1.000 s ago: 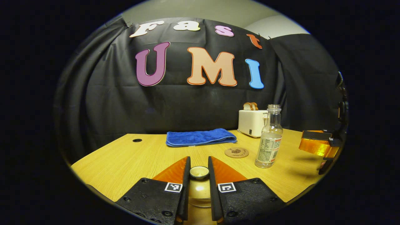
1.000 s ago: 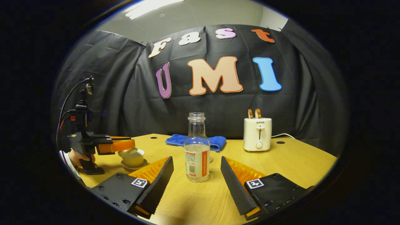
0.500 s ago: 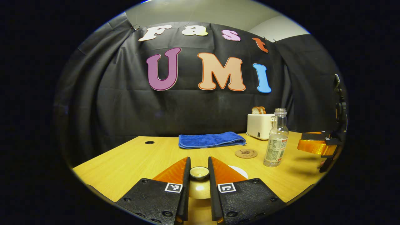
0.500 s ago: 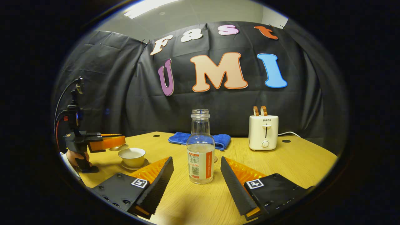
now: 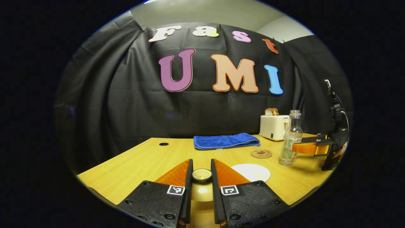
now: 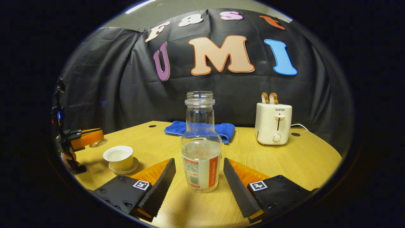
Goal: Open the teacup lid with one hand, grasp the water bottle and pour water into the teacup with the other hand; after pouring, place the water bottle on the coaster and then close the teacup lid.
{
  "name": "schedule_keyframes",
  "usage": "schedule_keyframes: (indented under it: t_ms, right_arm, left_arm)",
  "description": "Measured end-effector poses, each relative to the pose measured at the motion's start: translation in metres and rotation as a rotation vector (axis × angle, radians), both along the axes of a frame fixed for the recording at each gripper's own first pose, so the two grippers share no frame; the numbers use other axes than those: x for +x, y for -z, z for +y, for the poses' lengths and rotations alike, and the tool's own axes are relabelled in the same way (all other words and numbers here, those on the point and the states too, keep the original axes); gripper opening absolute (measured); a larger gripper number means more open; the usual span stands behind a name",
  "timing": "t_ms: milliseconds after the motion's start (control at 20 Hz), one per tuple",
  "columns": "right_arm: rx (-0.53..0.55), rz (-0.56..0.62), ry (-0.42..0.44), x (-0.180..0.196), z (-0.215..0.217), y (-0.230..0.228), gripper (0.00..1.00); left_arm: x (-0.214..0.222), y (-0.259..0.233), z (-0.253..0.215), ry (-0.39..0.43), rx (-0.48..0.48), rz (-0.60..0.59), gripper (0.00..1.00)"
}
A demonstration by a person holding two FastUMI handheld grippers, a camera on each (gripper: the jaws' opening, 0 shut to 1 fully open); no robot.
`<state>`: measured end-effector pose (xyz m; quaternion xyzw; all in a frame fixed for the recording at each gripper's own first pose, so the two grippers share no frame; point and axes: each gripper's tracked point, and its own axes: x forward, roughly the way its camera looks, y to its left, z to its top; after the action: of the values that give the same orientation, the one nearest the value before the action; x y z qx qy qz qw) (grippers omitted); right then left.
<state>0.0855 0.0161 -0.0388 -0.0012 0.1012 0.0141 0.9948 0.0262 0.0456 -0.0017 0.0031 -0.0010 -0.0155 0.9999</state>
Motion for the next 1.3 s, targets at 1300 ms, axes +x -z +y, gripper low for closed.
schedule_keyframes:
  t_ms: [1300]
  right_arm:
    - [-0.359,-0.004,0.051,0.021,0.006,-0.042,0.80]
  left_arm:
    - [0.000,0.001,0.024,-0.044,-0.001,0.000,0.26]
